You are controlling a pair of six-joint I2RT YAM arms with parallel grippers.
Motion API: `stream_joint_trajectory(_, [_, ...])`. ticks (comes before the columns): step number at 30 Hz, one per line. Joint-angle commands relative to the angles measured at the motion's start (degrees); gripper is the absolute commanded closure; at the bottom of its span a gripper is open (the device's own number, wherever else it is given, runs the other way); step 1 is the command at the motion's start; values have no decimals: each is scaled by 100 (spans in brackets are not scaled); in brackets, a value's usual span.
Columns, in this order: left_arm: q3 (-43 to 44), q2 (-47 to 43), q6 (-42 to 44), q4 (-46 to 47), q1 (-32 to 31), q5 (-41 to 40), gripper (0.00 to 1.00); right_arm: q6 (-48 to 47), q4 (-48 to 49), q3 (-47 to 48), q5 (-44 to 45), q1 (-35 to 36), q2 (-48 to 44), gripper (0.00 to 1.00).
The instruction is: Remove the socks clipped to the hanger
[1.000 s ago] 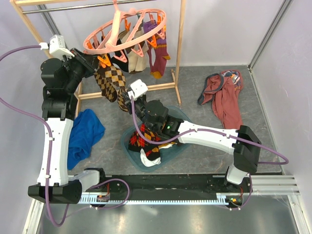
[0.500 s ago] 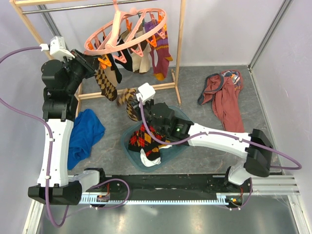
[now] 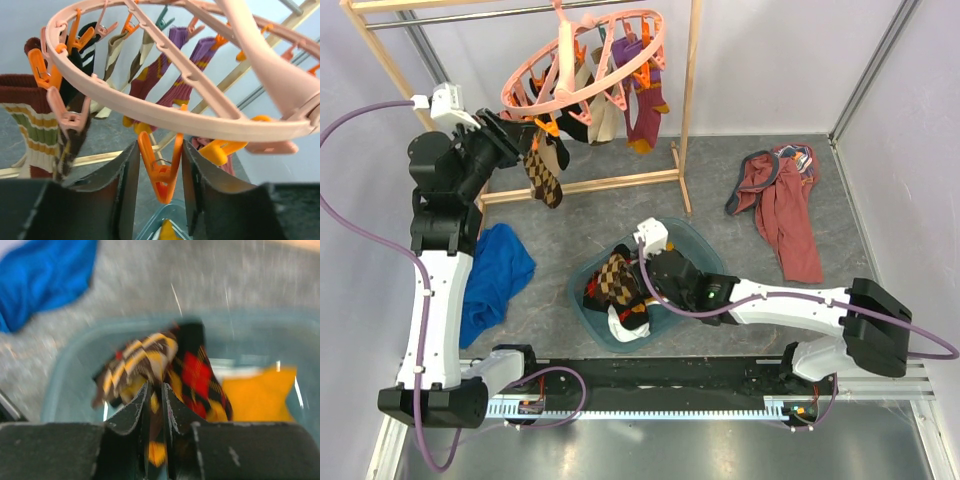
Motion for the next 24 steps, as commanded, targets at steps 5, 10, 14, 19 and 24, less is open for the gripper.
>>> stream_joint_trajectory(5, [-856,-773,870,543,16,-472,44,1223,-463,-822,838,-23,-786,63])
stream_joint_trajectory(10, [-1296,-906,1134,578,25,-1132,41,1364,-815,-831,1088,-23,-1076,38])
stream_joint_trajectory(14, [-1507,-765,1283,595,25,-1246,40,1338,-868,-840,956,-23,-1549,11])
stream_joint_trajectory(19, [-1753,-519,1775,779,25,-2677,40,1382,-877,-928,763,-23,-2051,2])
stream_joint_trajectory(24, [-2095,-475,1882,1437,25,-3504,40,1277,-842,-954,552,-23,-2298,2])
